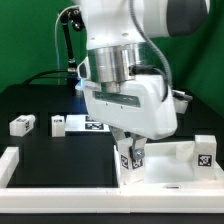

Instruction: Assemble square table

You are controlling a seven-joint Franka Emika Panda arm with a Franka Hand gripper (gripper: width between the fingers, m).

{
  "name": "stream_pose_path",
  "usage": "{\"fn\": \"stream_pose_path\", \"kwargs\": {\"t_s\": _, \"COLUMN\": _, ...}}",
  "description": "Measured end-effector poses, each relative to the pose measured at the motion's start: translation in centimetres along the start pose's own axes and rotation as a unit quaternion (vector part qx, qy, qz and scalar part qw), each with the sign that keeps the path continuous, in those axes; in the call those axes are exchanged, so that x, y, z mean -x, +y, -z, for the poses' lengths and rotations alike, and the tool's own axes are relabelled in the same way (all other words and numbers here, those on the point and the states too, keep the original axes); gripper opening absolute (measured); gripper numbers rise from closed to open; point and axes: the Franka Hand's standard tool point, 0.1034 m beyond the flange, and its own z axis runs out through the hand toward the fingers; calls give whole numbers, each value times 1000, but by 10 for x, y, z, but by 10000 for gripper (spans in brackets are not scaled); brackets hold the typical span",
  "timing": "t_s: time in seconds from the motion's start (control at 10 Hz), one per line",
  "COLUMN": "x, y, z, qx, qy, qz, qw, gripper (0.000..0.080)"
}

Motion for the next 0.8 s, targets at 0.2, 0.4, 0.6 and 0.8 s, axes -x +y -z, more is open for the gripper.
{"fn": "stream_pose_path", "kwargs": {"t_s": 0.2, "x": 2, "y": 1, "z": -1, "qx": 1, "qy": -3, "qz": -65, "qw": 998, "gripper": 291}}
{"fn": "stream_pose_path", "kwargs": {"t_s": 0.4, "x": 4, "y": 0, "z": -2, "qx": 1, "qy": -5, "qz": -138, "qw": 990, "gripper": 291}}
{"fn": "stream_pose_path", "kwargs": {"t_s": 0.6, "x": 13, "y": -6, "z": -4, "qx": -18, "qy": -11, "qz": -321, "qw": 947, "gripper": 291}}
{"fn": "stream_pose_path", "kwargs": {"t_s": 0.8, "x": 12, "y": -5, "z": -4, "qx": -20, "qy": -5, "qz": -308, "qw": 951, "gripper": 296}}
